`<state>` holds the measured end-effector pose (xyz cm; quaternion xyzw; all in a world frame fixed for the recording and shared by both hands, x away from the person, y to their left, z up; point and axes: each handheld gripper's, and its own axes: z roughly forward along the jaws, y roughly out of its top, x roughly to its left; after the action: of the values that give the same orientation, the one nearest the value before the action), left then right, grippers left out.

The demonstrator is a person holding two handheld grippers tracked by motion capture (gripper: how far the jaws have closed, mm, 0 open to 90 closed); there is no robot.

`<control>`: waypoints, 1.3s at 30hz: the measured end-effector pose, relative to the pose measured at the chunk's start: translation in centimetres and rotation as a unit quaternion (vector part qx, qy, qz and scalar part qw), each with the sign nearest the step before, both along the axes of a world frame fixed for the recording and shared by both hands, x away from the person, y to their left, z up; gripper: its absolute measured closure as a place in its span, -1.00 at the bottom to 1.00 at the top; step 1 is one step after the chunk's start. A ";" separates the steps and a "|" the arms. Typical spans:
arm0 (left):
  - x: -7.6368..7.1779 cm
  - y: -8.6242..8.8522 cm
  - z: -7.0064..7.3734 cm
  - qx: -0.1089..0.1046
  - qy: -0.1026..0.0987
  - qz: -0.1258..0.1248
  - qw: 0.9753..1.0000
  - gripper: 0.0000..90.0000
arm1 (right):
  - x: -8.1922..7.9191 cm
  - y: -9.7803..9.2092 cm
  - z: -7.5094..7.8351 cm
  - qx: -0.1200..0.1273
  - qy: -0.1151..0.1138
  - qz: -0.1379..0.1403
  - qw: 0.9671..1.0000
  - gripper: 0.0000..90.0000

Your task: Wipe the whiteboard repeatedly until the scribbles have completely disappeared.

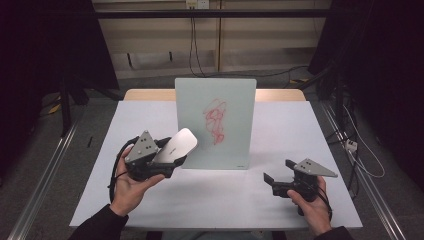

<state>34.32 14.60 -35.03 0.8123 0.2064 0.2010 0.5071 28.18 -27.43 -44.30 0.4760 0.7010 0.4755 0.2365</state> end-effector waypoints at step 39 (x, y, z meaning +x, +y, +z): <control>2.9 -6.2 2.4 0.062 -0.184 0.015 0.981 -0.31 | -0.1 0.0 0.0 0.000 -0.003 0.007 1.000 -0.89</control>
<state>37.26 8.43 -32.62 0.7879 0.1091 0.3673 0.4821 28.10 -27.48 -44.29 0.4700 0.7036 0.4784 0.2349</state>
